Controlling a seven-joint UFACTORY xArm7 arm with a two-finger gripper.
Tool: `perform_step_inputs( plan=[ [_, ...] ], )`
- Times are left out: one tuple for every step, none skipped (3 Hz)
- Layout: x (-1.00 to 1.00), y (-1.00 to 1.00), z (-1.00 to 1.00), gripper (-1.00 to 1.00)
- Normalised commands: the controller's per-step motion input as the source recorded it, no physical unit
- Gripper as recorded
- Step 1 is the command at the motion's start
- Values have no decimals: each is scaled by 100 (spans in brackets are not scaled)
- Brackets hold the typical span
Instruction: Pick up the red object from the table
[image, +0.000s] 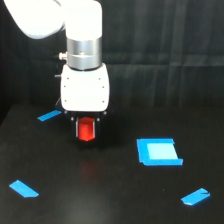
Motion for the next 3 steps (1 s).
perform_step_inputs(
  plan=[
    [22,-18,95,-100],
    [22,-9,100,-91],
    [24,-19,100,-97]
  ],
)
